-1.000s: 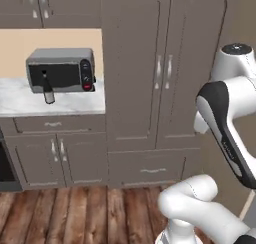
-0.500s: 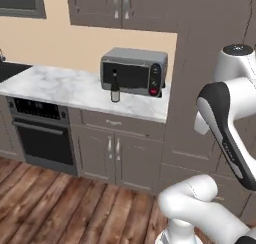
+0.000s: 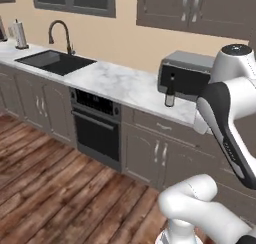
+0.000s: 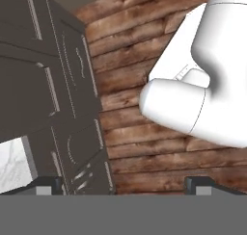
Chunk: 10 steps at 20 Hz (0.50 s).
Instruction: There is a wine glass and glass cup on the dining counter. Place the wine bottle next to the wine glass and the juice bottle next to the glass cup.
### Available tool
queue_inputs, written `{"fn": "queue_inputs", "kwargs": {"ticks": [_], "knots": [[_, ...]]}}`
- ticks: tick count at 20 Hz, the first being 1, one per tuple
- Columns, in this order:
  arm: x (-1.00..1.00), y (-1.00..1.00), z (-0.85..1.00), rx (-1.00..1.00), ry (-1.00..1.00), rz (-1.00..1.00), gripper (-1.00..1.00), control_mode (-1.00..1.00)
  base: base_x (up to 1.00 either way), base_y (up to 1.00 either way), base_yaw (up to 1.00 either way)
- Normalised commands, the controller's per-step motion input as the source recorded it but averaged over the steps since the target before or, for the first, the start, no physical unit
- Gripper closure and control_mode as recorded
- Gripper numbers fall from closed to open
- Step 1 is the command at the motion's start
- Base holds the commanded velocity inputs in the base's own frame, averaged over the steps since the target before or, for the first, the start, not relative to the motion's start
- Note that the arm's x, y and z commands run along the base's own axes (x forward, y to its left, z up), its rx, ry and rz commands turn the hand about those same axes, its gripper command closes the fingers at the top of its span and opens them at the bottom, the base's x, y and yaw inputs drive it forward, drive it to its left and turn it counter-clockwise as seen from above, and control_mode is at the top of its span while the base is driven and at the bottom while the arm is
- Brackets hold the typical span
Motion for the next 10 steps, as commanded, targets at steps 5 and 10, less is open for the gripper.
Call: {"fn": "queue_inputs", "kwargs": {"ticks": [5, 10], "knots": [[0.0, 0.0, 0.0, 0.0, 0.0, 0.0, -1.0, 1.0, 0.67, 0.05, -0.35], [0.0, 0.0, 0.0, 0.0, 0.0, 0.0, -1.0, 1.0, 0.76, 0.04, -0.61]]}}
